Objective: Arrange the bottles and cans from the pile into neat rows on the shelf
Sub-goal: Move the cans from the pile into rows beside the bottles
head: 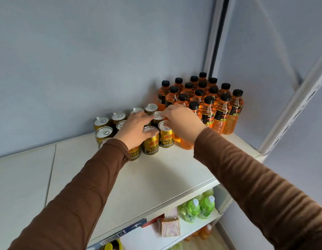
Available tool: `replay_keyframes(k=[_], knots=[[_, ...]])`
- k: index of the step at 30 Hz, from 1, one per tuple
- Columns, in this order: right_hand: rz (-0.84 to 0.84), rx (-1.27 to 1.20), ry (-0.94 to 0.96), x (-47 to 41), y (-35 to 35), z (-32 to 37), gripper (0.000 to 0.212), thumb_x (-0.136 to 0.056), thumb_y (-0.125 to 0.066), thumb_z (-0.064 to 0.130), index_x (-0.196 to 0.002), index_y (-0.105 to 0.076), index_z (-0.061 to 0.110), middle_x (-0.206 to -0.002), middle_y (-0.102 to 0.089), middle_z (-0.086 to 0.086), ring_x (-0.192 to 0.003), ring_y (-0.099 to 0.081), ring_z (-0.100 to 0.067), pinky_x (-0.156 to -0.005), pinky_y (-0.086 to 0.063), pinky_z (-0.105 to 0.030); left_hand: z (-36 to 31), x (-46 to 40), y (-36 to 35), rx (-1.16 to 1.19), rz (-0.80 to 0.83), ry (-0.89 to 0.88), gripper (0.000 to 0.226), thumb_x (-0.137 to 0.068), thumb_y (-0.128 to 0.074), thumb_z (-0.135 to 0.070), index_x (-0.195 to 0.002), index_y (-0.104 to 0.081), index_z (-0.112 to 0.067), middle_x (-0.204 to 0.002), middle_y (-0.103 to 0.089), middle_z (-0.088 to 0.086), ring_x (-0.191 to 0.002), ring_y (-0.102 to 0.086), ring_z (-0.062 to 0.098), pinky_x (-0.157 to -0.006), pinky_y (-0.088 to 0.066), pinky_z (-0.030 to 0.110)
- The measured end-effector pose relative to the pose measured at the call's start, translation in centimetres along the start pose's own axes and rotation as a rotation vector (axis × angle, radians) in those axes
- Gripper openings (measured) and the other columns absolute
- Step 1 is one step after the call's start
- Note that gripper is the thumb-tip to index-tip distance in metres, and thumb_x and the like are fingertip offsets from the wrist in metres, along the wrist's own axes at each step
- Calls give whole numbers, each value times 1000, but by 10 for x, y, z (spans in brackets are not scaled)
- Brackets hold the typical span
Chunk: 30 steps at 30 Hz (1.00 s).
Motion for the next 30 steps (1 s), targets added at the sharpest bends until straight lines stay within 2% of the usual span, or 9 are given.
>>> replay_keyframes(k=[4, 7, 9, 12, 16, 19, 24, 30], knots=[[-255, -207, -35, 40, 43, -25, 34, -96, -59, 25, -129, -62, 18, -123, -63, -4, -113, -56, -23, -90, -50, -35, -41, -2, 11, 113, -87, -78, 55, -90, -64, -50, -141, -51, -33, -139, -49, -4, -126, -45, 17, -104, -40, 38], [-367, -324, -59, 62, 68, -58, 30, -97, -58, 24, -126, -65, 16, -116, -65, -3, -104, -60, -17, -86, -54, -34, -76, -8, 15, 212, -138, -113, 50, -90, -65, -47, -138, -53, -34, -135, -51, -10, -115, -48, 5, -98, -43, 31], [-415, -369, -105, 73, 78, -92, 29, -97, -59, 24, -124, -66, 16, -113, -66, -2, -99, -61, -16, -85, -55, -34, -98, -15, 15, 206, -156, -124, 49, -92, -63, -47, -138, -52, -34, -137, -50, -11, -118, -49, 6, -97, -43, 31], [-383, -376, -183, 80, 80, -153, 28, -96, -60, 22, -123, -66, 17, -114, -66, -4, -101, -61, -20, -87, -53, -37, -128, -31, 14, 162, -197, -110, 49, -94, -59, -46, -140, -50, -32, -142, -48, -9, -127, -47, 13, -102, -43, 36], [-268, -348, -200, 78, 68, -213, 29, -97, -58, 23, -126, -64, 20, -123, -63, -4, -113, -56, -25, -96, -47, -42, -170, -62, 7, 12, -242, -94, 48, -96, -56, -43, -141, -51, -27, -144, -49, -3, -132, -43, 16, -108, -35, 34], [-166, -395, -169, 69, 54, -233, 33, -98, -57, 28, -130, -60, 21, -129, -60, -5, -119, -53, -26, -100, -46, -45, -188, -85, -8, -96, -200, -35, 48, -96, -56, -45, -140, -53, -26, -143, -51, 1, -133, -41, 21, -108, -34, 38], [5, -443, -118, 55, 36, -242, 40, -96, -58, 38, -134, -58, 27, -139, -56, -5, -125, -52, -24, -103, -46, -40, -190, -101, -26, -189, -124, 83, 43, -97, -57, -43, -137, -58, -29, -139, -58, 5, -127, -52, 24, -105, -43, 44], [-69, -386, -158, 50, 39, -247, 34, -92, -64, 35, -125, -66, 29, -136, -60, -3, -122, -56, -26, -101, -47, -43, -192, -99, -24, -129, -210, 136, 35, -93, -66, -34, -126, -67, -25, -123, -68, 4, -109, -63, 21, -95, -51, 41]])
Point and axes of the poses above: each hand's wrist, its own x-axis away from the middle knuckle, its own y-axis out of the back of the hand, z = x × y, the point moved 8 cm from there along -x, towards the middle knuckle
